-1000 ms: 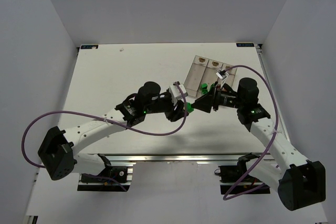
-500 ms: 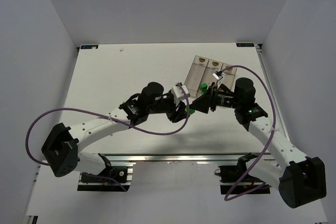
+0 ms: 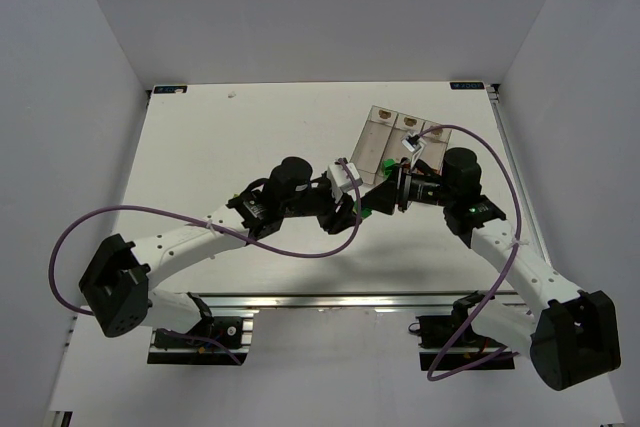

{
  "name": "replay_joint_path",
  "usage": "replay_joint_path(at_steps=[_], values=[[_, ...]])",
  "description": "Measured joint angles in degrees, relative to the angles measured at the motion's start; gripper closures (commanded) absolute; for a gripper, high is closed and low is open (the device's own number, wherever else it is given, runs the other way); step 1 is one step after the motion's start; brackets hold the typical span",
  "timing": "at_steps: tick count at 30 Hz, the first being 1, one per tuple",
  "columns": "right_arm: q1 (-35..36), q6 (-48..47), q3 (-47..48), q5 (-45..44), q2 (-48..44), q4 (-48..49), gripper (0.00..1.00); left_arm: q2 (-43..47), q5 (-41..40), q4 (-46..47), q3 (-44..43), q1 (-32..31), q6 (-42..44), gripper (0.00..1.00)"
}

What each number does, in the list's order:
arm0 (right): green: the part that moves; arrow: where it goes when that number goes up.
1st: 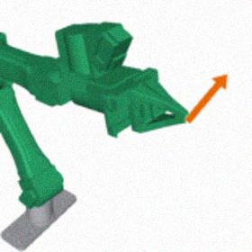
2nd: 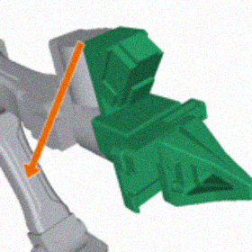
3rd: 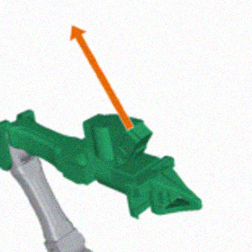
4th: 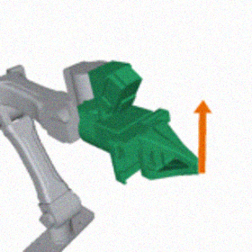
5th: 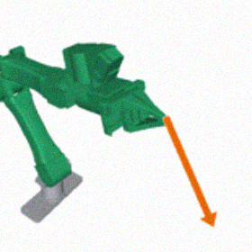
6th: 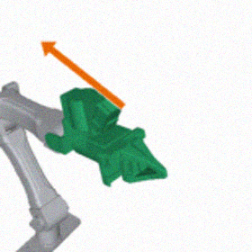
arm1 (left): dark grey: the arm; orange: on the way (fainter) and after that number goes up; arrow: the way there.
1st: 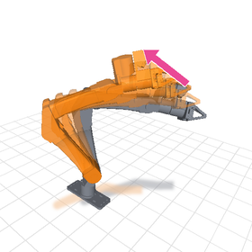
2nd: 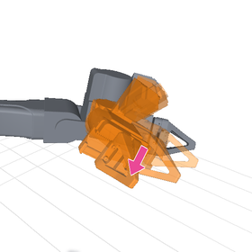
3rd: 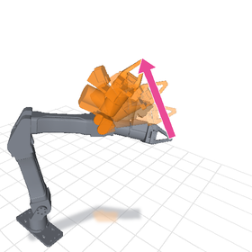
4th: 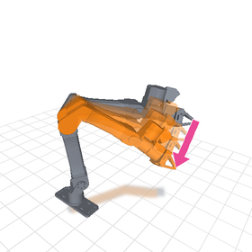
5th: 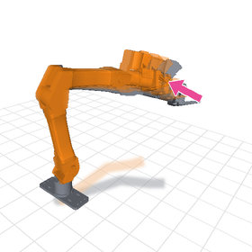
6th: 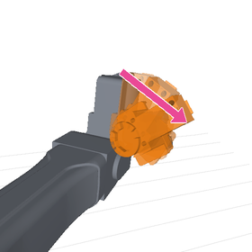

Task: Sort the legos into containers by color

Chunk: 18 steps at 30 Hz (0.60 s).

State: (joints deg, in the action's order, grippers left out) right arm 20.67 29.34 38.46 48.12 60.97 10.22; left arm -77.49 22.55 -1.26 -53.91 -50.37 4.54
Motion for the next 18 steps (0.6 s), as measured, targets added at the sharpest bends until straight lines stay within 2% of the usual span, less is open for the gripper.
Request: replay_joint_path(at_steps=[18], values=[[1.38,-0.98,-0.02,-0.76,0.55,-0.02,0.39,-0.90,-3.28,-1.36,-0.02,-0.02,1.70,0.91]])
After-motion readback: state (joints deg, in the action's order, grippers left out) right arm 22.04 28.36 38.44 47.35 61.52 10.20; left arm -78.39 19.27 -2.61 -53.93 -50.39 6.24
